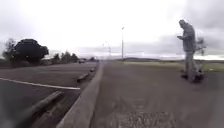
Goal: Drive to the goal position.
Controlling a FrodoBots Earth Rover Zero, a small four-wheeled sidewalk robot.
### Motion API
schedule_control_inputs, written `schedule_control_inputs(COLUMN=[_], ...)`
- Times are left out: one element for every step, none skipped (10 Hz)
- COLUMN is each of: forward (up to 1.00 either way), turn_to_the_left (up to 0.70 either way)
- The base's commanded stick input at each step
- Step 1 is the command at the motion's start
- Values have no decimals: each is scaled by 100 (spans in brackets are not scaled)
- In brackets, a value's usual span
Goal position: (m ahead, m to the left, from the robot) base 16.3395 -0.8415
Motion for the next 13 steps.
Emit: schedule_control_inputs(forward=[100,100,100,100,100,100,100,100,100,100,100,100,100], turn_to_the_left=[0,0,0,0,0,0,0,0,0,0,0,0,0])
